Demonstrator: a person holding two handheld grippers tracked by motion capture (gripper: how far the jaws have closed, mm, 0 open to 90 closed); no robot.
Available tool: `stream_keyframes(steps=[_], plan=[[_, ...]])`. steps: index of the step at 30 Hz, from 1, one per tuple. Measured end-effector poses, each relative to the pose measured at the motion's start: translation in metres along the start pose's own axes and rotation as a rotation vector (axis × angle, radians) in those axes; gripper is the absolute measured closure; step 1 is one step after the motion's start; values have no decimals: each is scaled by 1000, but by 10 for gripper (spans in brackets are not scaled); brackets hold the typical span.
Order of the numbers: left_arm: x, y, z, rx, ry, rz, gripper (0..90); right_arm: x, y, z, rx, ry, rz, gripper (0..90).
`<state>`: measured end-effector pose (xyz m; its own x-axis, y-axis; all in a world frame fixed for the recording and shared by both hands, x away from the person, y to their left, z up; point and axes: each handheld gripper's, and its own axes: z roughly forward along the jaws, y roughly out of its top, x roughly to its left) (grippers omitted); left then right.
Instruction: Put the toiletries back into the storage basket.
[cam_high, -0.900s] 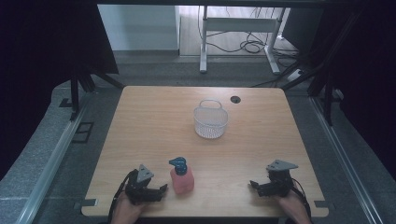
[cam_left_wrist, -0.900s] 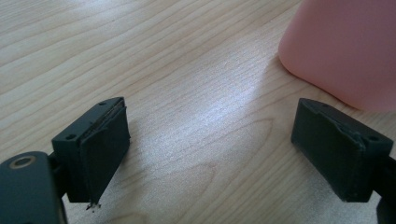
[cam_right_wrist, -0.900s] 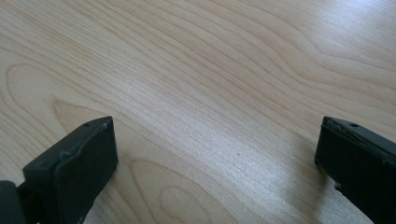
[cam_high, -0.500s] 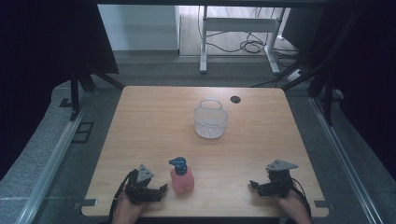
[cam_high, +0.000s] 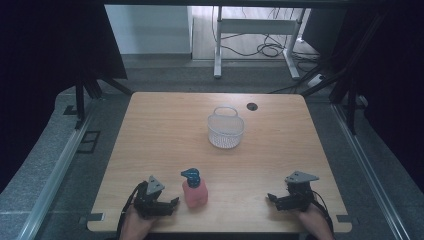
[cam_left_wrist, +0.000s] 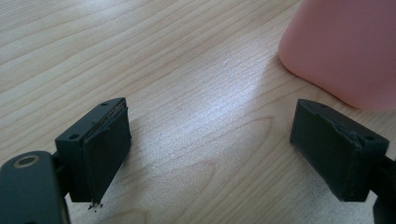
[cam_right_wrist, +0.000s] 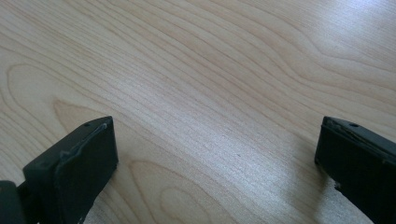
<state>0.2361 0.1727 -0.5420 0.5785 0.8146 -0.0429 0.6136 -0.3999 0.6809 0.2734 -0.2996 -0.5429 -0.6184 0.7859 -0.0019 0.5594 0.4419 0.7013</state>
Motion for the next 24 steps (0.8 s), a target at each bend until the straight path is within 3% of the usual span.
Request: stream_keyframes(steps=[24], plan=[[-2, 5, -15, -63, -50, 15, 125, 0, 0, 0, 0, 0, 0, 0]])
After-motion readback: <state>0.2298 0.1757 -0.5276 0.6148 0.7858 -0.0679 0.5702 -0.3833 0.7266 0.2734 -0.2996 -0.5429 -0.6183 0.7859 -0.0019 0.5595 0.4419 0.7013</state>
